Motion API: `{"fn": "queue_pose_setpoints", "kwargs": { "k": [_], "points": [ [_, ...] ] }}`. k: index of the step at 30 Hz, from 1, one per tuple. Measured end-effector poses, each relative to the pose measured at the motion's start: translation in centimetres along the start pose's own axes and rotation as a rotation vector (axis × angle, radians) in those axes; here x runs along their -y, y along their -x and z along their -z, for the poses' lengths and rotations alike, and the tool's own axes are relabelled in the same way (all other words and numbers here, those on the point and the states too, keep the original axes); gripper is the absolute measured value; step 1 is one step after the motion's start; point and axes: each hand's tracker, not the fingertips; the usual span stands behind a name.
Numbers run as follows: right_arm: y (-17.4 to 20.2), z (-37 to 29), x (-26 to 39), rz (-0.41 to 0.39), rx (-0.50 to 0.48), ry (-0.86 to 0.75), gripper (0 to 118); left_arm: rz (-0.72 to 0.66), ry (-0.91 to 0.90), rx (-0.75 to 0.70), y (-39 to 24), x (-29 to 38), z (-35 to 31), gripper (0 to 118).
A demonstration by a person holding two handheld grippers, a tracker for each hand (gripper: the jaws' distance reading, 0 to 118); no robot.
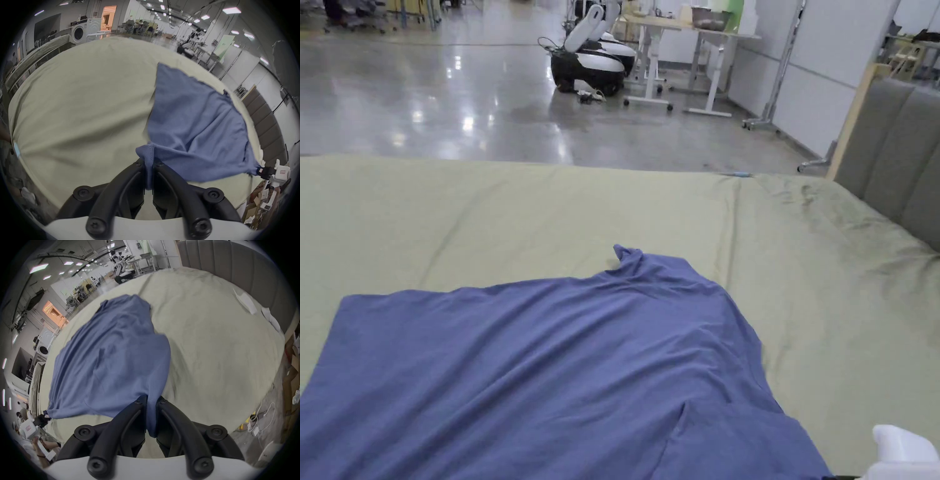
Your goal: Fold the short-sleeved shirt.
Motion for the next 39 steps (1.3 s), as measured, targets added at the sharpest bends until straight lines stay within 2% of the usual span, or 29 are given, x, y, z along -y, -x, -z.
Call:
{"fn": "queue_pose_setpoints", "kwargs": {
  "k": [4,8,12,16,22,23,24,25,26,27,28,30,31,33,34,35,36,39],
  "points": [
    [1.8,0.2,-5.1,-0.043,-0.028,-0.057,12,0.066,-0.076,-0.023,-1.3,-5.6,1.2,8],
    [3.3,2.5,-10.6,-0.016,-0.002,-0.115,12,0.067,-0.133,-0.031,-2.9,-10.9,3.6,8],
    [5.2,5.8,-14.7,-0.047,-0.004,-0.121,12,0.069,-0.159,-0.057,-4.2,-14.1,6.7,8],
    [6.9,9.3,-17.8,-0.087,0.013,-0.114,12,0.076,-0.119,-0.121,-4.5,-14.9,10.0,8],
    [7.4,14.5,-19.7,-0.048,0.038,-0.055,13,0.102,-0.037,-0.172,-3.8,-13.6,13.9,8],
    [7.3,15.2,-19.7,-0.048,0.039,-0.052,18,0.101,-0.032,-0.168,-3.7,-13.2,14.3,11],
    [7.2,16.0,-19.5,-0.052,0.039,-0.051,30,0.101,-0.024,-0.165,-3.4,-12.6,14.9,17],
    [7.1,16.5,-19.4,-0.062,0.043,-0.050,51,0.099,-0.014,-0.152,-3.2,-12.0,15.4,25],
    [7.0,16.6,-19.2,-0.087,0.041,-0.059,61,0.094,-0.030,-0.131,-3.0,-11.3,15.6,32],
    [7.0,16.4,-19.0,-0.097,0.043,-0.071,61,0.085,-0.105,-0.093,-2.6,-10.8,15.2,32],
    [6.7,15.4,-18.7,-0.103,0.049,-0.086,61,0.067,-0.098,-0.065,-2.4,-10.8,14.5,35],
    [5.8,12.1,-18.1,-0.086,-0.019,-0.166,61,0.056,0.024,-0.031,-2.1,-11.7,12.6,43],
    [5.3,10.0,-17.5,-0.068,-0.038,-0.197,61,0.065,0.076,-0.031,-2.0,-11.6,11.2,43],
    [4.2,6.4,-15.9,-0.067,-0.048,-0.223,60,0.164,-0.064,-0.023,-1.9,-10.8,7.3,41],
    [3.7,4.8,-14.7,-0.077,-0.034,-0.216,54,0.204,-0.096,-0.026,-1.9,-10.2,5.2,28],
    [3.4,3.6,-13.5,-0.092,0.004,-0.204,33,0.197,-0.107,-0.039,-1.9,-9.9,3.7,9],
    [3.2,2.5,-11.9,-0.106,0.001,-0.203,5,0.159,-0.106,-0.043,-1.7,-9.1,2.2,2],
    [1.5,0.2,-7.6,-0.102,-0.012,-0.184,4,0.044,-0.087,0.048,-0.8,-6.5,-0.8,2]
  ]
}}
